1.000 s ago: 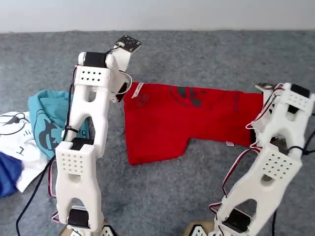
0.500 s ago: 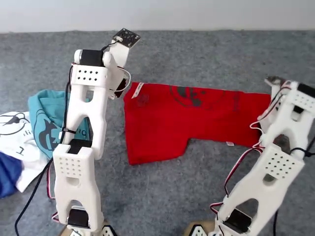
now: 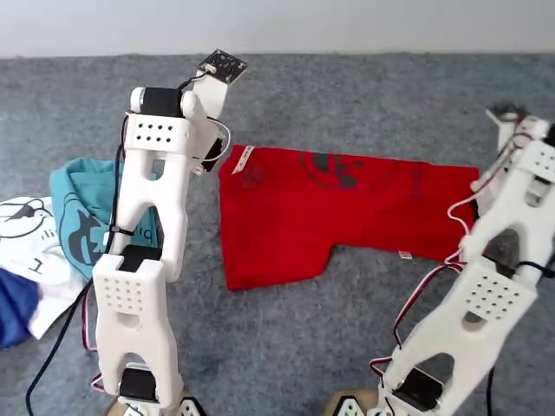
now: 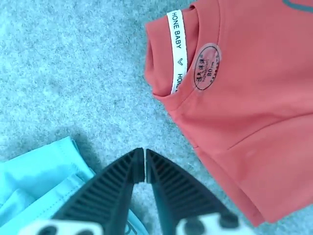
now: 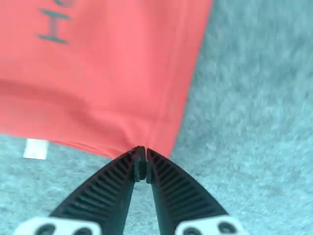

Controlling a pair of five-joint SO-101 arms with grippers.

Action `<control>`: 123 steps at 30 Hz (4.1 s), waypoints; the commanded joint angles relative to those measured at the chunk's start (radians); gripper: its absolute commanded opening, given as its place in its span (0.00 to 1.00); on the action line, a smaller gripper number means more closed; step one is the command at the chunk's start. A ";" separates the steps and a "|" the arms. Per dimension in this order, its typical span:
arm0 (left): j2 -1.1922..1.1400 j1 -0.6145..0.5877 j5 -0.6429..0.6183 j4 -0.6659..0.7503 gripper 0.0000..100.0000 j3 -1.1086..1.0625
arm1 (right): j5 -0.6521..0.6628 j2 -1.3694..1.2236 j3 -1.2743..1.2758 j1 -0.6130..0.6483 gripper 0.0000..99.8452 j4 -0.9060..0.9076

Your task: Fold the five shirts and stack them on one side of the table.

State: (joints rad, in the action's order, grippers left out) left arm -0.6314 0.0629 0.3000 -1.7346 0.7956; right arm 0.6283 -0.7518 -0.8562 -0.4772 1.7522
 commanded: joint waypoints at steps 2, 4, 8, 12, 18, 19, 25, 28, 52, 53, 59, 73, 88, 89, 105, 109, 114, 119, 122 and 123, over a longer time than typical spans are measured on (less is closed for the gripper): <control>0.132 -0.005 -0.009 -0.021 0.02 -0.050 | 0.003 0.156 0.009 0.087 0.01 0.044; 0.153 -0.005 -0.009 -0.020 0.02 -0.116 | 0.003 0.191 0.068 0.131 0.01 0.044; 0.166 0.048 -0.006 -0.018 0.02 -0.259 | 0.003 0.237 0.178 0.197 0.01 0.044; 0.172 0.164 -0.005 -0.020 0.02 -0.348 | -0.018 0.255 0.216 0.194 0.01 0.044; 0.172 0.284 -0.005 -0.020 0.13 -0.458 | -0.048 0.259 0.218 0.082 0.01 0.044; 0.172 0.288 -0.005 -0.020 0.15 -0.469 | -0.048 0.260 0.218 0.059 0.01 0.044; 0.183 0.342 0.049 -0.021 0.17 -0.576 | -0.048 0.260 0.218 -0.067 0.01 0.044; 0.213 0.371 0.081 -0.018 0.17 -0.645 | -0.046 0.260 0.218 -0.107 0.01 0.044; 0.094 0.315 0.091 -0.018 0.01 -0.645 | -0.046 0.318 0.216 -0.133 0.01 0.044; 0.106 0.315 0.091 -0.020 0.01 -0.647 | -0.046 0.326 0.216 -0.133 0.01 0.044; 0.164 0.311 0.130 -0.020 0.01 -0.676 | -0.023 0.352 0.218 -0.137 0.01 0.044; 0.172 0.222 0.161 -0.020 0.02 -0.782 | 0.015 0.369 0.221 -0.133 0.01 0.044; 0.334 0.296 -0.041 -0.017 0.14 -0.680 | 0.009 0.351 0.222 0.068 0.01 -0.008; 0.356 0.272 -0.069 -0.017 0.14 -0.665 | 0.009 0.337 0.222 0.096 0.01 -0.033; 0.572 0.049 -0.176 -0.017 0.14 -0.624 | 0.029 -0.064 0.216 0.127 0.01 -0.760; 0.606 0.006 -0.176 -0.018 0.14 -0.624 | 0.146 -0.108 0.215 0.125 0.01 -0.885; 0.643 -0.032 -0.176 -0.018 0.14 -0.624 | 0.114 -0.022 0.189 0.124 0.01 -0.817; 0.660 -0.068 -0.176 -0.018 0.14 -0.624 | 0.115 0.061 0.189 0.110 0.01 -0.638; 0.675 -0.104 -0.176 -0.018 0.14 -0.624 | 0.115 0.047 0.189 0.084 0.01 -0.607; 0.680 -0.117 -0.176 -0.020 0.14 -0.624 | 0.115 0.031 0.189 0.071 0.01 -0.628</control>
State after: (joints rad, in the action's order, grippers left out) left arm -0.0038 -0.0230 0.1312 -1.7331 0.1343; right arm 0.7480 -0.7718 -0.6291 -0.3667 1.1247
